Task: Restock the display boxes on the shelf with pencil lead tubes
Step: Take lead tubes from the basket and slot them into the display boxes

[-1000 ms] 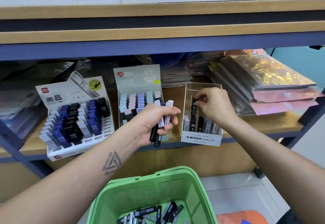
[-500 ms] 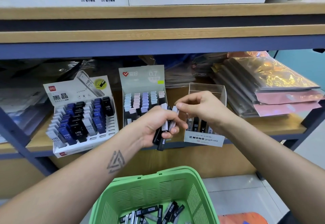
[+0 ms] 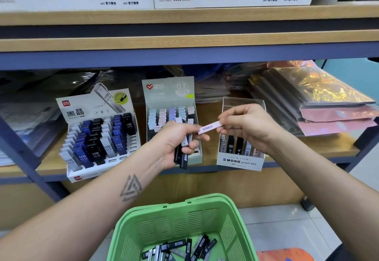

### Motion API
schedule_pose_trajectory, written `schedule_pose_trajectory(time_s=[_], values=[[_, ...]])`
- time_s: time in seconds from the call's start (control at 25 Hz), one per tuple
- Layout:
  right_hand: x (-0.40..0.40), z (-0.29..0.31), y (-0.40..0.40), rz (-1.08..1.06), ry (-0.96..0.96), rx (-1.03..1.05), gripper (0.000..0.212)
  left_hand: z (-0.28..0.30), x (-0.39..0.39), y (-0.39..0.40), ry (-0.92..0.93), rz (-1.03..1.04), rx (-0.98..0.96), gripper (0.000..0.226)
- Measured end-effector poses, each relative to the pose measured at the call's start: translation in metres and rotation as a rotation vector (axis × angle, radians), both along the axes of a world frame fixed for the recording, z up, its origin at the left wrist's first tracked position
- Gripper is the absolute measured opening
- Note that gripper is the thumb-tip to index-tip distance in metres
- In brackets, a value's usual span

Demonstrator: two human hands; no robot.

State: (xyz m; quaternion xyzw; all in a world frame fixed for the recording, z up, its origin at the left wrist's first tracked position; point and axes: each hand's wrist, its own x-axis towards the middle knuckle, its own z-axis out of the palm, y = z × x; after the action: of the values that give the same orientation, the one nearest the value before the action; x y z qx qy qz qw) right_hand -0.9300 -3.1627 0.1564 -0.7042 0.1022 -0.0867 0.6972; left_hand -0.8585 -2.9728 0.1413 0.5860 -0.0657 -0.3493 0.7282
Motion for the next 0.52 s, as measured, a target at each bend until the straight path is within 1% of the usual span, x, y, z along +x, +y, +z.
schedule_pose_trajectory(time_s=[0.08,0.12,0.24,0.28,0.4,0.52], values=[[-0.001,-0.001,-0.001,0.052,0.024,-0.02,0.005,0.0,0.0,0.001,-0.034,0.031,-0.004,0.016],[-0.002,-0.001,0.0,0.089,0.036,-0.073,0.005,-0.001,0.0,0.001,-0.061,0.045,0.003,0.018],[-0.003,-0.003,0.003,0.119,0.027,-0.335,0.018,-0.003,0.0,0.0,-0.194,0.091,0.085,0.023],[-0.002,-0.004,0.005,0.115,0.017,-0.385,0.023,-0.004,0.0,0.0,-0.24,0.111,0.118,0.024],[0.001,-0.007,0.009,0.107,0.0,-0.442,0.035,-0.003,-0.002,0.0,-0.306,0.154,0.152,0.022],[0.001,-0.007,0.012,0.123,-0.012,-0.467,0.036,-0.002,-0.002,0.0,-0.37,0.161,0.179,0.018]])
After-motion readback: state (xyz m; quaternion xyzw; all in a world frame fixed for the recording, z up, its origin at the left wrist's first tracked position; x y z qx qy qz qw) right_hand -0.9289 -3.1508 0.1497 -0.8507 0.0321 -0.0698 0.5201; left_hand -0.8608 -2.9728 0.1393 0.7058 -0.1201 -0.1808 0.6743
